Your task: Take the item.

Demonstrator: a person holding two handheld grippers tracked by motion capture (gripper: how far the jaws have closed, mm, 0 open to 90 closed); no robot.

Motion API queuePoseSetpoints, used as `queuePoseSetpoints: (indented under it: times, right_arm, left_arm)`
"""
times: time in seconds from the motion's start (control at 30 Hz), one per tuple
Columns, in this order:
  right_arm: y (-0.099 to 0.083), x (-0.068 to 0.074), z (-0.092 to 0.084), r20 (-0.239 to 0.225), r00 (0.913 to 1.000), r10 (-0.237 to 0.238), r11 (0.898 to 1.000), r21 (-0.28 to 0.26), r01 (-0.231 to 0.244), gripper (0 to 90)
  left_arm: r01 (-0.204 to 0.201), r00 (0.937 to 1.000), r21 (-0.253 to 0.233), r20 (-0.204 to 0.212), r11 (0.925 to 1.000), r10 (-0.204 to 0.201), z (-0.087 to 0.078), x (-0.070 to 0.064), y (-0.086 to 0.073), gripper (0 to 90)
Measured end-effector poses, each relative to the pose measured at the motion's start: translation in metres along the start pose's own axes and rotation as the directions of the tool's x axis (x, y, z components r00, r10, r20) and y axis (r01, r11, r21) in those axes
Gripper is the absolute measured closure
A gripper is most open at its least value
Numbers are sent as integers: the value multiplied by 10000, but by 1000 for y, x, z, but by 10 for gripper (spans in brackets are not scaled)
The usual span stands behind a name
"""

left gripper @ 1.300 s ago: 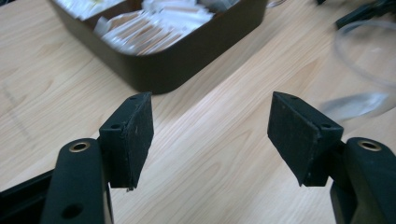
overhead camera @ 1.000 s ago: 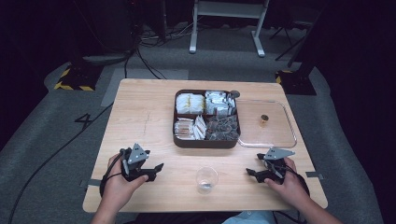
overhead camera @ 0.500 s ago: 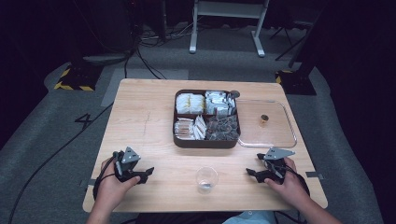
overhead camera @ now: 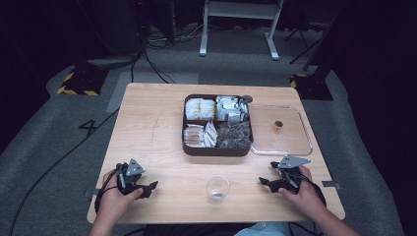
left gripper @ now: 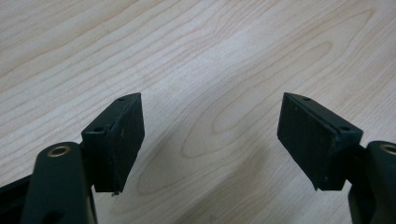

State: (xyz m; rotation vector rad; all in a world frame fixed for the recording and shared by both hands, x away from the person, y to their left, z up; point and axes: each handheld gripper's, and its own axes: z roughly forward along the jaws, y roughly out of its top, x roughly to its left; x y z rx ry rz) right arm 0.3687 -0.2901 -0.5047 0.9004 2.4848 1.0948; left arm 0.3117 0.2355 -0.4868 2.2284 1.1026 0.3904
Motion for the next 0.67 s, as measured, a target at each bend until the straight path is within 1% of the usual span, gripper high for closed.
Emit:
queuePoseSetpoints:
  times: [0.03, 0.07, 0.1, 0.17, 0.2, 0.27, 0.33, 0.4, 0.43, 0.47, 0.5, 0.57, 0.67]
  right_arm:
    - [0, 0, 0, -7, 10000, 12, 10000, 7, -12, 165]
    - [0, 0, 0, -7, 10000, 12, 10000, 7, -12, 165]
    - [0, 0, 0, -7, 10000, 13, 10000, 8, -13, 165]
    - [0, 0, 0, -1, 10000, -1, 10000, -2, 1, 165]
    - [0, 0, 0, -7, 10000, 12, 10000, 7, -12, 165]
    - [0, 0, 0, -1, 10000, 0, 10000, -2, 0, 165]
    - [0, 0, 0, -3, 10000, 1, 10000, -3, -1, 165]
    - [0, 0, 0, -7, 10000, 13, 10000, 4, -13, 165]
    - [0, 0, 0, -1, 10000, -1, 10000, -2, 1, 165]
    - [0, 0, 0, 0, 10000, -1, 10000, -2, 1, 165]
    - [0, 0, 0, -8, 10000, 10, 10000, 5, -10, 165]
    - [0, 0, 0, -7, 10000, 15, 10000, 7, -15, 165]
    - [0, 0, 0, -8, 10000, 14, 10000, 6, -14, 165]
  left_arm:
    - [-34, 10000, 106, -38, 9999, 35, 1, 0, -2, 230]
    - [-34, 10000, 106, -38, 9999, 35, 1, 0, -2, 225]
    - [-164, 9998, 184, -101, 9997, 166, 1, 1, -3, 225]
    - [-258, 9994, 299, -206, 9992, 265, 3, 2, -5, 221]
    - [-247, 9994, 349, -220, 9991, 255, 4, 2, -6, 216]
    - [-117, 9998, 223, -173, 9997, 121, 5, 2, -7, 189]
    - [119, 9999, 119, -126, 9999, -118, 7, 4, -8, 171]
    - [249, 9997, -162, -3, 9996, -249, 9, 4, -11, 146]
    - [38, 10000, -381, 44, 9993, -36, 10, 6, -12, 138]
    - [-41, 10000, -500, -18, 9987, 40, 11, 6, -13, 123]
    - [77, 10000, -558, 0, 9984, -77, 12, 5, -14, 113]
    - [118, 9999, -567, -102, 9983, -124, 11, 5, -14, 112]
    - [293, 9993, -563, -198, 9980, -304, 12, 3, -14, 105]
